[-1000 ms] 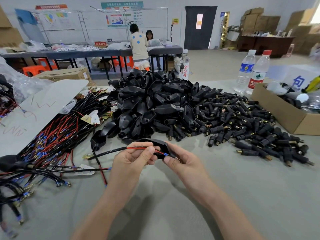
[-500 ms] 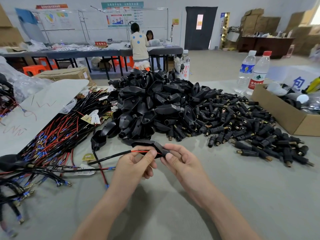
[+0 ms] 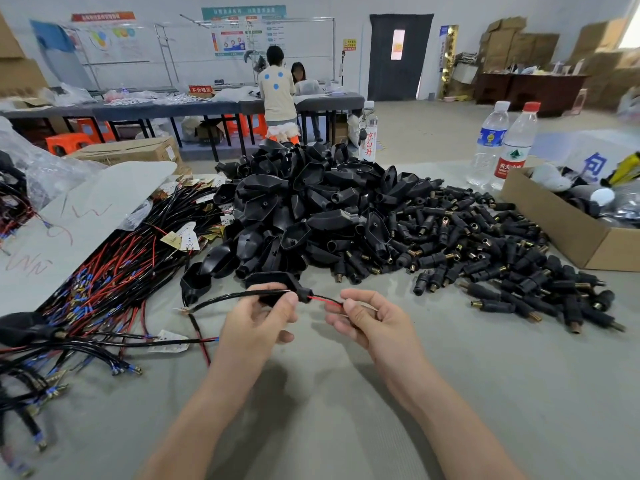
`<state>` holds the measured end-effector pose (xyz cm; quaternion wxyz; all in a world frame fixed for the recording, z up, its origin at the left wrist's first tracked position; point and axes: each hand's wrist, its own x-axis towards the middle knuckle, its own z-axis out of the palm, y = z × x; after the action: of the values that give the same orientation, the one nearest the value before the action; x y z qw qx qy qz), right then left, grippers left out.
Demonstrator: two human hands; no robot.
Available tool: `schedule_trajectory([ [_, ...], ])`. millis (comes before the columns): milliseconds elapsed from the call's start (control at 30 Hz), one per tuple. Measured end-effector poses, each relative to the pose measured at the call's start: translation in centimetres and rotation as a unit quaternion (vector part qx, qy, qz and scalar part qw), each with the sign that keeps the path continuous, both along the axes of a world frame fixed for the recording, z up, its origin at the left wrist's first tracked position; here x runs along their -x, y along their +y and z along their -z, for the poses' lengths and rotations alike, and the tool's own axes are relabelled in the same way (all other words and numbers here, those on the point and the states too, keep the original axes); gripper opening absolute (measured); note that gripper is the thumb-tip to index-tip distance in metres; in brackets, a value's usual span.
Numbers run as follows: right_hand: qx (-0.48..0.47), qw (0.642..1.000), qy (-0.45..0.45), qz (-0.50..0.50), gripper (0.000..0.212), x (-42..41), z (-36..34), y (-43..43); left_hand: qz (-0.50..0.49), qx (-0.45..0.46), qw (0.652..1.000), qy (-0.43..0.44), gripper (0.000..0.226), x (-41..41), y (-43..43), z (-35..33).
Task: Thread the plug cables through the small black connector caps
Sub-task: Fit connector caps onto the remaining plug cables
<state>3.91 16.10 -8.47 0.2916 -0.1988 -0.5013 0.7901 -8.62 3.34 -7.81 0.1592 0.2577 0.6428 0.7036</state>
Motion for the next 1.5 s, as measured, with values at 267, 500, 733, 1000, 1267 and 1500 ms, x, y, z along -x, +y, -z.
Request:
schedule_trajectory([
  [267, 0.018, 0.999, -0.013, 0.046, 0.013, -0.7, -0.2, 1.3, -0.073, -0.065, 0.985, -0.144, 0.026, 2.2, -0.7, -0.2],
  [500, 0.058, 0.995, -0.005, 0.084, 0.013, -1.6, -0.4, 2.5, -0.139, -0.117, 0.955, -0.234, 0.025, 4.1, -1.4, -0.3],
  [733, 0.301, 0.943, 0.118, 0.079, 0.029, -2.6, -1.7, 3.1, -0.116, -0.104, 0.968, -0.197, 0.027, 3.5, -0.9, 0.2],
  [1000, 0.200, 0.976, 0.078, -0.017, 0.038, -0.3, -1.5, -1.6, -0.027, -0.128, 0.963, -0.236, 0.034, -0.1, -0.1, -0.9],
  [1267, -0.021, 0.999, 0.026, -0.043, 0.037, 0.1, -1.0, -2.5, 0.056, -0.072, 0.971, -0.220, 0.030, -2.9, 0.7, -1.1],
  [1500, -0.059, 0.998, -0.013, 0.036, 0.021, 0.0, -1.2, -2.0, 0.104, 0.020, 0.990, -0.097, 0.032, -2.8, 0.3, -1.0],
])
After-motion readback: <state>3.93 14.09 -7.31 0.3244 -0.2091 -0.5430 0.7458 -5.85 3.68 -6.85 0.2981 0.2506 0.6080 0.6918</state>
